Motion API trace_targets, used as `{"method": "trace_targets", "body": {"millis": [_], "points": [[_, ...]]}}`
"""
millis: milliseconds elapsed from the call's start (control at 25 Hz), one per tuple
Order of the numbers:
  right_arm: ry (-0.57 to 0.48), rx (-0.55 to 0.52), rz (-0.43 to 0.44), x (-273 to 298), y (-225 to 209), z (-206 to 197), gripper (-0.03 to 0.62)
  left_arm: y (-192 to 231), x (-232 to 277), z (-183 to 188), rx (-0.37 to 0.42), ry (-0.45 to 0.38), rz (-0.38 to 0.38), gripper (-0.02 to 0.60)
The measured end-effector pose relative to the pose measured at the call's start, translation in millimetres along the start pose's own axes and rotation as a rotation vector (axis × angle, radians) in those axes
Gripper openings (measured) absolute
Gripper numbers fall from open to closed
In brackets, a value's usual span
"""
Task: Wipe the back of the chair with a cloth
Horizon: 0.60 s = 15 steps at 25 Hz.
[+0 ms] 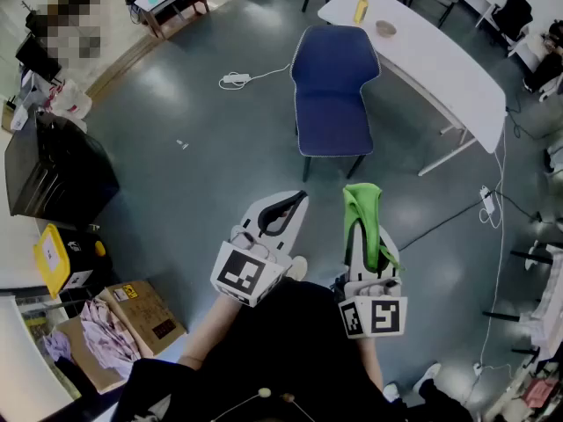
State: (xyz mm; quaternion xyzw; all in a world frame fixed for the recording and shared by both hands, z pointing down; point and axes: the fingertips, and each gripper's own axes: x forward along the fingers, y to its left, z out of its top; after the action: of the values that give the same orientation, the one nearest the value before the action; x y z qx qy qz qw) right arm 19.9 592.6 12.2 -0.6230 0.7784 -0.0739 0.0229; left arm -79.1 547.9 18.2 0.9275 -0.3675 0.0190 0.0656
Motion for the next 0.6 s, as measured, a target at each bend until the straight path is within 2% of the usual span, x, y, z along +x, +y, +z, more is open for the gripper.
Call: {"method": "trace_targets", "body": {"millis": [600], "points": [[-0.013, 0.001, 0.018, -4.8, -2.9, 3.1, 0.052, -1.4, 2.2, -3.8, -0.006, 0.002, 0.007, 0.003]]}}
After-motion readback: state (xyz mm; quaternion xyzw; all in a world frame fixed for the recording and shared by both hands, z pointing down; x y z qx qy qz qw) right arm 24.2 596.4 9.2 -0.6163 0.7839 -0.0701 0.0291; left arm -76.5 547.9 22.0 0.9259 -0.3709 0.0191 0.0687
